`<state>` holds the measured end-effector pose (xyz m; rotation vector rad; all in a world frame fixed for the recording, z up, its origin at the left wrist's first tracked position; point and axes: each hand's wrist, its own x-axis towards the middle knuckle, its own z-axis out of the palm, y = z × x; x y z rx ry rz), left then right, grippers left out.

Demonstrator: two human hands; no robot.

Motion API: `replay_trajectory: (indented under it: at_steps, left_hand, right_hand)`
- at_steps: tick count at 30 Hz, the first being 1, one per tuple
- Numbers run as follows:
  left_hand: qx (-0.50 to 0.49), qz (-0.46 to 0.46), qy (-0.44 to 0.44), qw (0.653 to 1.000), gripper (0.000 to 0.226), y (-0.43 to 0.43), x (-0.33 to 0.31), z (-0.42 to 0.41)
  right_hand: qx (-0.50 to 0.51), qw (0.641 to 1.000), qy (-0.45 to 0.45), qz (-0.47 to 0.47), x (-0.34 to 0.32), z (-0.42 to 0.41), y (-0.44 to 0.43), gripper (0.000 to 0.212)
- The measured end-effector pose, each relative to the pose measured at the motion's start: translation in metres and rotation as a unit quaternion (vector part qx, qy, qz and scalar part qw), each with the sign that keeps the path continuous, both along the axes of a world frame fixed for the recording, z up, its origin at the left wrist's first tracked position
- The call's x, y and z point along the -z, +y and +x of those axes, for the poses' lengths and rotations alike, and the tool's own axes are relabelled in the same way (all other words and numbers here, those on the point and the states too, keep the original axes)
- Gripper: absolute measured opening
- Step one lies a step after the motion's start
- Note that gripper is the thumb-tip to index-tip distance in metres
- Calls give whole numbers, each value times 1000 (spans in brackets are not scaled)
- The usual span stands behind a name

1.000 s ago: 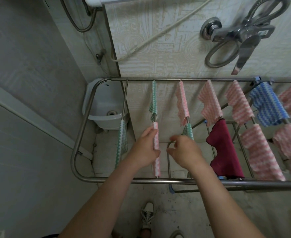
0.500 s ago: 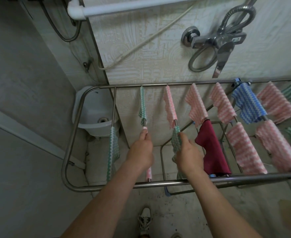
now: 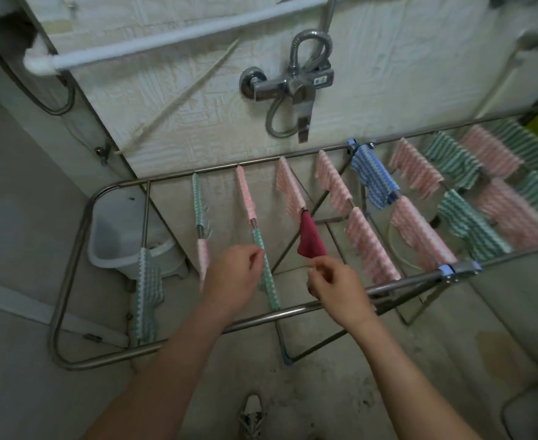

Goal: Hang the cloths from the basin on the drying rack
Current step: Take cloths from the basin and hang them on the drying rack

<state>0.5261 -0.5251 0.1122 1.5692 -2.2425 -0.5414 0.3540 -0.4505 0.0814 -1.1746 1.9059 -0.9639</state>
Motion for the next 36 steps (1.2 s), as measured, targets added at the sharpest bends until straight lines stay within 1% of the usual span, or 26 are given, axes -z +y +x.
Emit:
replay_trajectory:
  at_steps: [1,4,6,9,10,11,13,15,16,17,19,21,22,24,26,29,32,34,36]
  left_hand:
    - [4,16,26,1000,25,4,-4,-8]
    - [33,56,129,990,21,19,-12,-47]
    - [54,78,167,981,19,30,-15,-77]
    - [116,93,215,965,15,50,-23,-123]
    - [159,98,223,957,16,59,-24,-147]
    - [194,106,221,950,14,67,-24,-168]
    - [229,121,215,942,10,74,-26,-184]
    - [298,137,201,923,12,91,-22,-222]
    - [302,134,194,924,12,94,-20,-226]
    - [325,140,187,916,12,100,-17,-239]
    - [385,161,168,893,14,116,-10,-272]
    - [434,157,151,874,19,131,0,-300]
    - [457,152,136,866,21,141,3,-315]
    - [511,167,82,839,28,169,12,-343]
    - [565,176,36,805,34,197,24,-364]
    - [620,169,-19,766,38,234,39,-392]
    - [667,165,-87,721,41,277,54,-418]
    - [702,148,-102,689,42,312,63,-436]
    - [726,137,-107,666,42,341,70,-450]
  right_hand:
    - [4,1000,-5,-9,-3,-4,5,8]
    - [32,999,-8,-36,-17,-28,31,22]
    - [68,996,-18,-55,-23,-47,51,29]
    - [137,987,-51,-73,-30,-78,82,25]
    - [172,980,-57,-80,-32,-95,97,24]
    - [201,974,-60,-85,-34,-109,109,23]
    - [219,970,-72,-82,-38,-119,118,23]
    - [271,957,-69,-78,-38,-145,143,24]
    - [265,960,-65,-68,-40,-148,145,23]
    - [280,957,-59,-53,-39,-157,155,21]
    - [327,943,-53,-33,-35,-178,182,15]
    - [364,930,-46,-13,-34,-196,210,14]
    - [389,920,-45,-2,-31,-205,225,12]
    - [456,889,-46,17,-24,-219,266,12]
    - [520,852,-47,35,-13,-228,306,15]
    - [589,802,-63,73,-2,-233,360,11]
    - [651,749,-64,106,12,-239,411,30]
    - [685,712,-93,123,27,-242,447,40]
    - [698,690,-114,153,46,-247,476,49]
